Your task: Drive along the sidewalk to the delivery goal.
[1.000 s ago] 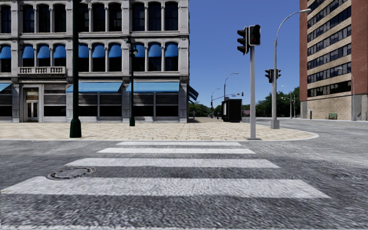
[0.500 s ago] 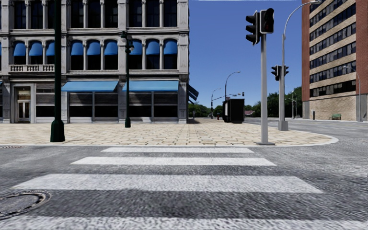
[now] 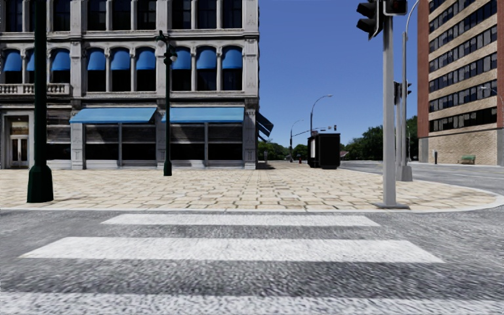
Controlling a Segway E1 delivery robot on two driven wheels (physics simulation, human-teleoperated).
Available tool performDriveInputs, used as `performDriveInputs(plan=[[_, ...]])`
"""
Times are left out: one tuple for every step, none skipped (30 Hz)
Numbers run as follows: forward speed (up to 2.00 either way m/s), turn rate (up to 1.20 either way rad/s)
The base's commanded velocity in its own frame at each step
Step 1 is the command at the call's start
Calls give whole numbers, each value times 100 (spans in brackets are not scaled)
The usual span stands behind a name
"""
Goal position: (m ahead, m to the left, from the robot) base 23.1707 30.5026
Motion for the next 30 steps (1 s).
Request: performDriveInputs(plan=[[200, 0], [200, 0], [200, 0], [200, 0], [200, 0], [200, 0], [200, 0], [200, 0], [200, 0], [200, 0], [200, 0], [200, 0], [200, 0], [200, 2], [200, 10], [200, 15], [200, 15], [200, 17], [200, 18], [200, 20], [200, 20], [200, 22], [200, 24], [200, 25], [200, 25], [200, 26], [200, 27], [200, 27], [200, 30], [200, 30]])
